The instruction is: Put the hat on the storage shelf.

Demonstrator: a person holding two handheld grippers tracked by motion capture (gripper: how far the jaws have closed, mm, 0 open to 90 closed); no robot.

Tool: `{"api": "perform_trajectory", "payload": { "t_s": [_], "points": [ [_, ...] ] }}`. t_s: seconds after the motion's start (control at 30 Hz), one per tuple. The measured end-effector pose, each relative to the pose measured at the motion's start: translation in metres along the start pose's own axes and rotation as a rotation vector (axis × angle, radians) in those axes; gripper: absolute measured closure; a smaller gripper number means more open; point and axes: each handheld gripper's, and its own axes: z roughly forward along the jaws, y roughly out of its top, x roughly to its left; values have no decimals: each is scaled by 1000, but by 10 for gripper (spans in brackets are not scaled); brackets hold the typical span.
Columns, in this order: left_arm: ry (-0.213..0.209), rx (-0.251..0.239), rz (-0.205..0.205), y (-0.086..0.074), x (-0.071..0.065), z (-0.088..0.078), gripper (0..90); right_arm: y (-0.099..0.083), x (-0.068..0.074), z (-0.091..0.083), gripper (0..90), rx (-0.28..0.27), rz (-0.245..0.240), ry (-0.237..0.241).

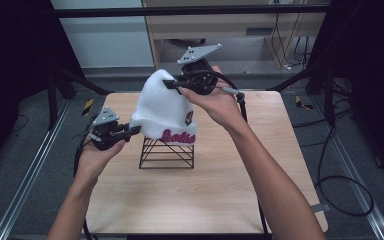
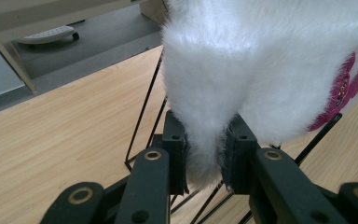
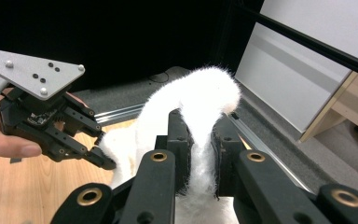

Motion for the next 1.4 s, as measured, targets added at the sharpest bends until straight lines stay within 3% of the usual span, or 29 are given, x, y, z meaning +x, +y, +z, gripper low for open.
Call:
{"api": "perform_trajectory", "payload": {
  "t_s": [0.5,1.4],
  "points": [
    [-1,26,23,-22,-3,6,725,-18,9,6,810,27,-12,22],
    [-6,86,0,-58,0,23,708,-45,27,18,809,97,-39,52]
  ]
}}
